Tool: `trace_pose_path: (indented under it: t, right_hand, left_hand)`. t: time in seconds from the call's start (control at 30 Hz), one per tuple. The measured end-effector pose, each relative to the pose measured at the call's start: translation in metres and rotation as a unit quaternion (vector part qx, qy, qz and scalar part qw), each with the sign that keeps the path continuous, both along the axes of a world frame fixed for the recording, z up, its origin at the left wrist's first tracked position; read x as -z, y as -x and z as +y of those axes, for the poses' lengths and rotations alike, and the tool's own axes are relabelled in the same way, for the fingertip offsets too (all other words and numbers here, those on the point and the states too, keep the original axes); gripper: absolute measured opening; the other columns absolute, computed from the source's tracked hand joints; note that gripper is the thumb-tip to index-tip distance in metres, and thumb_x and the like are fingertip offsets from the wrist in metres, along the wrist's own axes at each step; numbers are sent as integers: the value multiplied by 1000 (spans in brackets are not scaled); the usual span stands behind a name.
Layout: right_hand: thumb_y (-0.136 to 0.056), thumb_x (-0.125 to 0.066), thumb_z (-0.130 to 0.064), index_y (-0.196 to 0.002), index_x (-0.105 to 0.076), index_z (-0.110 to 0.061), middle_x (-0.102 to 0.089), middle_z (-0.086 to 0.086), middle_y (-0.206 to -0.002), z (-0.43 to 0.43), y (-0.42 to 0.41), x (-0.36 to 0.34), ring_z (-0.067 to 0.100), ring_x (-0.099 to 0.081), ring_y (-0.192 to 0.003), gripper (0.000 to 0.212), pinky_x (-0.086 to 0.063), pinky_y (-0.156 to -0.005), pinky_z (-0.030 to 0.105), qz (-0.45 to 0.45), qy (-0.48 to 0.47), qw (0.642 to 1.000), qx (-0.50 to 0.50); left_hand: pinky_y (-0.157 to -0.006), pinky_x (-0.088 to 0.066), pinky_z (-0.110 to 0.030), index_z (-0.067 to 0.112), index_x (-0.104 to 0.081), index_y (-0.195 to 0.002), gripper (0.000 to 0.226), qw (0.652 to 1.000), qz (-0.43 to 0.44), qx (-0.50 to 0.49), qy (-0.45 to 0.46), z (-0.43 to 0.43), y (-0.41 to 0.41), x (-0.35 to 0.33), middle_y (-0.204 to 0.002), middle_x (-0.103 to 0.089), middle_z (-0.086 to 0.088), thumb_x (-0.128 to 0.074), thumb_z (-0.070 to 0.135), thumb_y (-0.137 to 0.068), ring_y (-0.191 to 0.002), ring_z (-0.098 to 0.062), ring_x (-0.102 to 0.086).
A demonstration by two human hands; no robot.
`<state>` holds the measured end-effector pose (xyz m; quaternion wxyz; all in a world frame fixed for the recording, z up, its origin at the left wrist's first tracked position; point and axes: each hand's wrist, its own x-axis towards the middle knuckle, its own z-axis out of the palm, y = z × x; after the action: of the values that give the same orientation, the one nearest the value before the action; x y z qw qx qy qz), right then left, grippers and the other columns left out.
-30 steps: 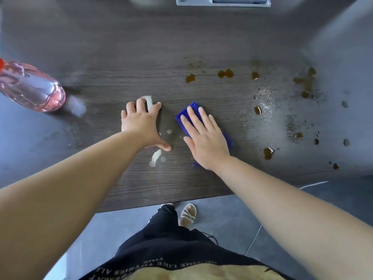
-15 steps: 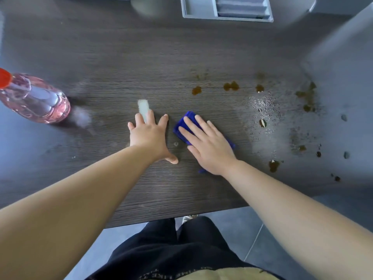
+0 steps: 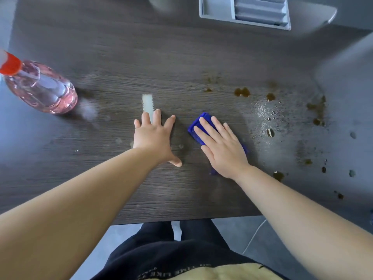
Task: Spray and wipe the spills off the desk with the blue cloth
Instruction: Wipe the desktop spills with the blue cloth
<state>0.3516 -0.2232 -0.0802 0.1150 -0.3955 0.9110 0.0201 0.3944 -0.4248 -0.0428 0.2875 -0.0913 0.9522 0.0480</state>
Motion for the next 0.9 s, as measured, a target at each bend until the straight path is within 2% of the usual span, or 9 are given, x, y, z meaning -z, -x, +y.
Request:
trace_pose_path:
  t: [0.2,0.27,0.33,0.47,0.53,0.63,0.7,0.83,0.9]
  right_hand:
    - [-103,-22,-36,-151,-7,-23,1,1,-160,-64,80,1,28,1,-146,53,-5,-118,43,3,14,965,261]
    - [-102,-23,-37,-152,-7,-22,1,3,-160,-76,70,2,29,1,-146,54,-5,-118,44,1,18,973,231]
    - [-102,-25,-36,-151,-9,-21,-1,3,-160,-64,44,2,29,0,-146,54,-6,-119,44,-7,14,992,126]
    - [-98,-27,-35,-148,-26,-21,-21,3,-157,-24,25,1,30,-19,-144,53,-17,-115,46,5,17,1000,-19]
    - [-100,-26,-34,-150,-20,-23,-14,0,-159,-30,49,1,28,-12,-146,52,-14,-117,47,6,0,1000,8]
    - [-102,-23,-35,-151,-9,-25,-1,-1,-160,-66,85,2,26,0,-147,52,-6,-118,45,-2,14,988,151]
    - [-102,-24,-37,-151,-8,-24,-1,0,-160,-84,85,2,29,0,-146,54,-4,-118,45,2,17,981,194]
    - [-100,-24,-36,-151,-14,-24,-7,0,-160,-57,37,1,29,-6,-146,54,-8,-117,47,-1,6,1000,14]
    - [-97,-23,-36,-149,-24,-24,-18,0,-158,-34,34,0,29,-15,-145,53,-14,-115,49,-6,9,998,-59]
  left_hand:
    - [-115,-21,-46,32,-6,-149,131,1000,-3,-8,1,1,1,-3,-150,-11,-6,-73,76,-46,-134,-34,-17]
    - [-116,-18,-46,32,-6,-149,131,1000,-4,-13,-2,1,0,-3,-151,-10,-6,-73,75,-46,-135,-34,-16]
    - [-116,-17,-47,31,-5,-149,131,1000,-4,-15,-4,1,0,-3,-152,-9,-7,-74,75,-46,-136,-34,-15]
    - [-117,-16,-48,31,-4,-149,130,1000,-11,-14,-4,1,1,-4,-153,-8,-7,-73,74,-48,-137,-34,-13]
    - [-117,-17,-48,31,-5,-149,130,1000,-14,-13,-3,1,2,-5,-152,-9,-7,-74,74,-47,-136,-34,-14]
    - [-116,-18,-48,32,-7,-149,131,1000,-12,-20,-6,1,2,-5,-149,-12,-7,-75,74,-45,-134,-33,-17]
    - [-115,-20,-48,31,-8,-148,129,1000,-16,-17,-3,2,2,-6,-149,-13,-7,-75,73,-46,-134,-33,-18]
    - [-99,-39,-42,27,-25,-141,111,1000,4,-19,-20,-4,9,-12,-140,-25,-5,-79,64,-51,-127,-30,-27]
    - [-98,-39,-42,24,-29,-138,108,1000,16,-20,-10,-11,15,-15,-139,-27,-4,-79,64,-51,-129,-29,-26]
